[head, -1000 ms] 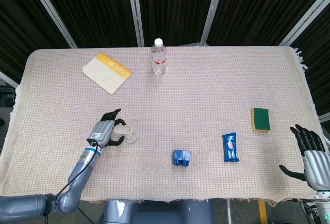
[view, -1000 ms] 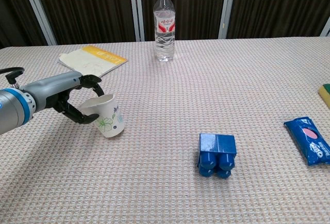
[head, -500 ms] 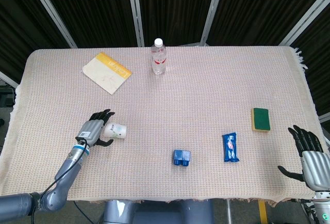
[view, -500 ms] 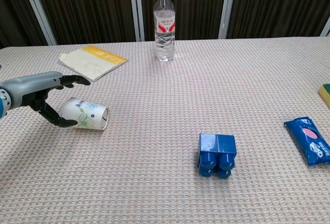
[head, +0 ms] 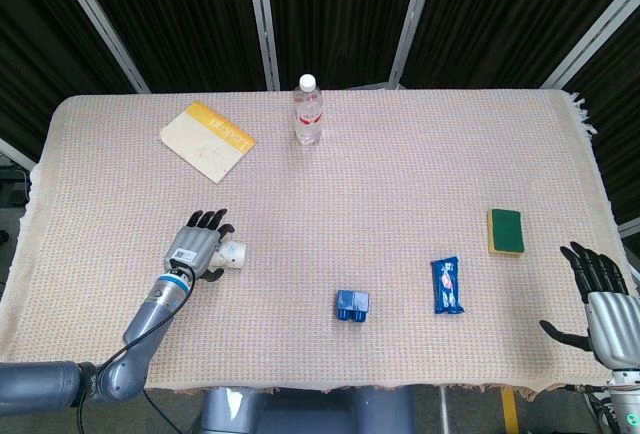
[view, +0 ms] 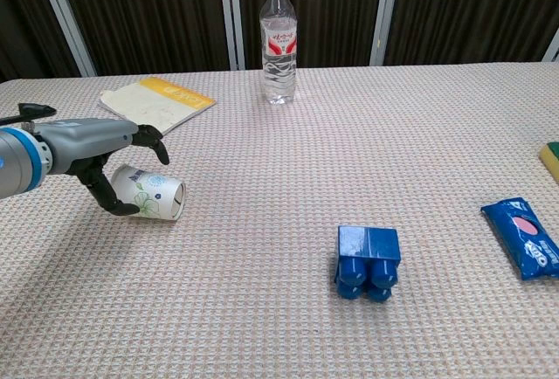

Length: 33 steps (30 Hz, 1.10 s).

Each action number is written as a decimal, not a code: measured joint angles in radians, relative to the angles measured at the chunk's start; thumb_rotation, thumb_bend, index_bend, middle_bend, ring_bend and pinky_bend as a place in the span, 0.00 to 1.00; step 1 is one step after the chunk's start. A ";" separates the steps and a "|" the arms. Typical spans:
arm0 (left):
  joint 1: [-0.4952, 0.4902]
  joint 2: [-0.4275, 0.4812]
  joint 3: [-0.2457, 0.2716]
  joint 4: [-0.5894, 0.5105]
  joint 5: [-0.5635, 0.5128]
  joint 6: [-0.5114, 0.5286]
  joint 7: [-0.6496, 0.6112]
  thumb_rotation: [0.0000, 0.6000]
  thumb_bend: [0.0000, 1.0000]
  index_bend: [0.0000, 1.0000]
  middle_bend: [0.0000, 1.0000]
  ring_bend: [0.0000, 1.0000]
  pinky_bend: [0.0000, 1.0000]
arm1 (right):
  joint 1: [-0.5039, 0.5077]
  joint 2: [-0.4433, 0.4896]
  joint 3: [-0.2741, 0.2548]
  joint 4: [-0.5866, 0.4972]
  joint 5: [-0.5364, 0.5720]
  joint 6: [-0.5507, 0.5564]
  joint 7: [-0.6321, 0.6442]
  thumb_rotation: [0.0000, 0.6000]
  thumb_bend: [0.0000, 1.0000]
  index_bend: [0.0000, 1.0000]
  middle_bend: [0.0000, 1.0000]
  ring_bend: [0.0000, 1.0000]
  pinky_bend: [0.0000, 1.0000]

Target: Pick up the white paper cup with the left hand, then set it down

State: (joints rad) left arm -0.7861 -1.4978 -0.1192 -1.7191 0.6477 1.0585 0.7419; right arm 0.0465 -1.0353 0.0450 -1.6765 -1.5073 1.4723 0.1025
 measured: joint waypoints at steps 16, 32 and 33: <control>-0.055 -0.147 0.041 0.087 -0.020 0.136 0.153 1.00 0.21 0.41 0.00 0.00 0.00 | 0.000 -0.001 -0.001 0.001 -0.003 0.000 -0.002 1.00 0.04 0.00 0.00 0.00 0.00; 0.108 -0.191 -0.059 0.116 0.229 0.131 -0.551 1.00 0.21 0.40 0.00 0.00 0.00 | 0.001 -0.008 -0.006 0.000 -0.009 -0.001 -0.023 1.00 0.04 0.00 0.00 0.00 0.00; 0.118 -0.199 -0.060 0.132 0.249 0.126 -0.601 1.00 0.20 0.40 0.00 0.00 0.00 | 0.001 -0.008 -0.006 0.000 -0.008 -0.001 -0.023 1.00 0.04 0.00 0.00 0.00 0.00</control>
State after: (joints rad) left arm -0.6679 -1.6968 -0.1792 -1.5868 0.8970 1.1846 0.1412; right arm 0.0470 -1.0436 0.0386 -1.6763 -1.5155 1.4708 0.0799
